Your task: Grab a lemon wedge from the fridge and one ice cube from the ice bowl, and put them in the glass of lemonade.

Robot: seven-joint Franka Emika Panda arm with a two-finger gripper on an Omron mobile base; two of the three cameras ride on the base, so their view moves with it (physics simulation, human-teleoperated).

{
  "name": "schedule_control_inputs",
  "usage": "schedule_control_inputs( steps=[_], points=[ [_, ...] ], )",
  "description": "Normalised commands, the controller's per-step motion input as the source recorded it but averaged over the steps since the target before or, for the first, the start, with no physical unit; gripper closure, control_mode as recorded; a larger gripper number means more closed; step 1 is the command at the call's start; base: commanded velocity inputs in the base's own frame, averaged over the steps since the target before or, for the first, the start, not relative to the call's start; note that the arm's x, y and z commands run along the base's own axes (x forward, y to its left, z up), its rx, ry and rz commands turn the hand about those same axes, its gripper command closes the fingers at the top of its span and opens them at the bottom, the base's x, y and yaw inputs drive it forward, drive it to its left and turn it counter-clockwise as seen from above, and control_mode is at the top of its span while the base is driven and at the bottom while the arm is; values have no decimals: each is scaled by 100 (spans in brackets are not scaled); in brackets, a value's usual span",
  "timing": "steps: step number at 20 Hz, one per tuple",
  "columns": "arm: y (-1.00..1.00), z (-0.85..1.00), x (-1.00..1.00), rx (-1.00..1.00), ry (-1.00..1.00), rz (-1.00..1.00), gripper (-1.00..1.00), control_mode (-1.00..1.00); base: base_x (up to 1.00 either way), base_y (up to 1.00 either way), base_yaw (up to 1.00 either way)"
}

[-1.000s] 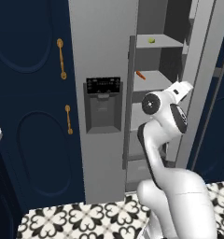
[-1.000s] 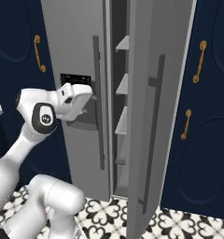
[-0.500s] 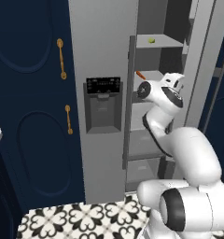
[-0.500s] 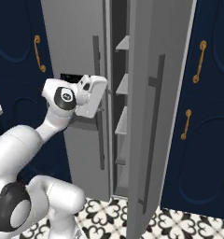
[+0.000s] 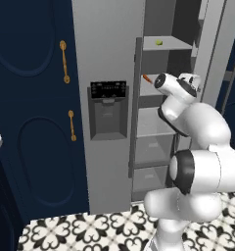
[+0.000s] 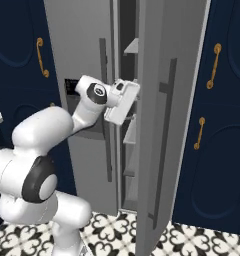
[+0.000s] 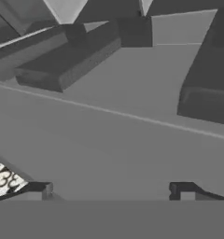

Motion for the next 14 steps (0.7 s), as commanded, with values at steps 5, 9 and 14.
schedule_control_inputs(
  steps=[5,9,14],
  points=[
    [-100,-47,-83,0,0,-18,-100,-100,0,0,0],
    [-100,-42,-70,1,0,-16,-100,-100,0,0,0],
    [-97,-21,-67,8,-2,-11,-100,-100,0,0,0]
  ],
)
